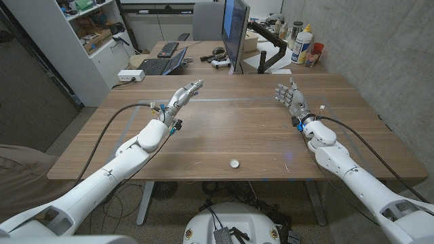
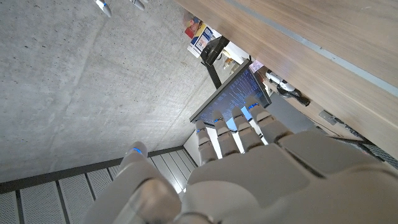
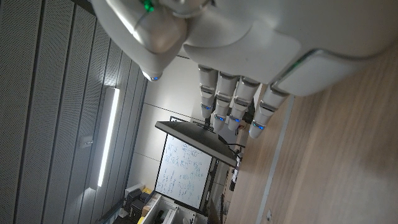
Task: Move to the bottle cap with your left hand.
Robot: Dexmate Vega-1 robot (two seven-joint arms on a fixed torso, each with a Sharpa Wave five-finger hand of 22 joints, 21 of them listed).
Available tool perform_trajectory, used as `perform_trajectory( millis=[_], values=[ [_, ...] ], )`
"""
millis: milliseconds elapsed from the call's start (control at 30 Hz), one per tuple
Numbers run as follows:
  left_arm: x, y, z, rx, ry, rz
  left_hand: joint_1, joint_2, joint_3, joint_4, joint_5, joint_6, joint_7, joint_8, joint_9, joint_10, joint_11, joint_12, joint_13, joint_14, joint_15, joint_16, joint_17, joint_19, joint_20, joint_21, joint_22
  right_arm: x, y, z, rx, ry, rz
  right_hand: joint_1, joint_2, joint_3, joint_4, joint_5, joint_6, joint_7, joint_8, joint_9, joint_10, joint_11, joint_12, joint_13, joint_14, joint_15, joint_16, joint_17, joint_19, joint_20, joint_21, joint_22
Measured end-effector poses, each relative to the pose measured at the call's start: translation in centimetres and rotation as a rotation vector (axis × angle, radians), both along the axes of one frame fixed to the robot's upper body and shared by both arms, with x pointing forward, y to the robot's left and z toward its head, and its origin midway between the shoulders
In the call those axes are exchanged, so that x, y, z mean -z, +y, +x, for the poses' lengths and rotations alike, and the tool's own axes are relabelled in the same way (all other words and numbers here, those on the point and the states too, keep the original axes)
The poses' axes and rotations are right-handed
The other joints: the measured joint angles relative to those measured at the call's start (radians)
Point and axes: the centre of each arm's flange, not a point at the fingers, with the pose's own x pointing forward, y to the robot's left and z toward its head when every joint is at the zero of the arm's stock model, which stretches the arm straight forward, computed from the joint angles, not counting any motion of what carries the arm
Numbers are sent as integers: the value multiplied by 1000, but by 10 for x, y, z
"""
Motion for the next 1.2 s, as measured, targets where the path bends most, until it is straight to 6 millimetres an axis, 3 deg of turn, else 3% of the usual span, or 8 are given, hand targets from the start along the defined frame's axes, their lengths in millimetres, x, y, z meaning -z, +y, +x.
perform_trajectory(
  millis=[333, 800, 1200],
  values=[
    [3, -5, -4, -29, -52, 28, -20, -11, -19, 4, 12, -4, 4, -8, 0, -16, 6, -4, 0, 0, 0, -6, 0, 3, -3, 0, 0, -2, 0, -1, 3, -7, 1, 0, 0, 0, 0, 0, 0, 0, 0, 0, -4, -4, -4, 0, -1, 0, -7, 0, 0, 0, -4, 0],
    [8, -16, -12, -24, -76, 120, -48, -24, -38, 14, 17, -11, 0, -8, 0, -26, 6, -4, 0, -12, 5, -6, 0, -3, -8, 0, 0, -3, 0, -5, 16, -20, 12, 0, 0, 0, 0, 0, -36, -7, -9, 0, -52, -12, -33, 0, -52, 5, -28, 0, 2, 2, -19, 0],
    [13, -31, -19, 3, -89, 203, -72, -30, -57, 26, 20, -16, -5, -8, 0, -38, 9, -4, 0, -21, 5, -6, 0, -7, -4, 0, 0, 0, 1, -8, 22, -21, 18, 3, 3, 0, 0, 0, -63, -12, -13, 0, -88, 2, -44, 0, -109, 16, -43, 0, 2, 2, -30, 5]
  ],
)
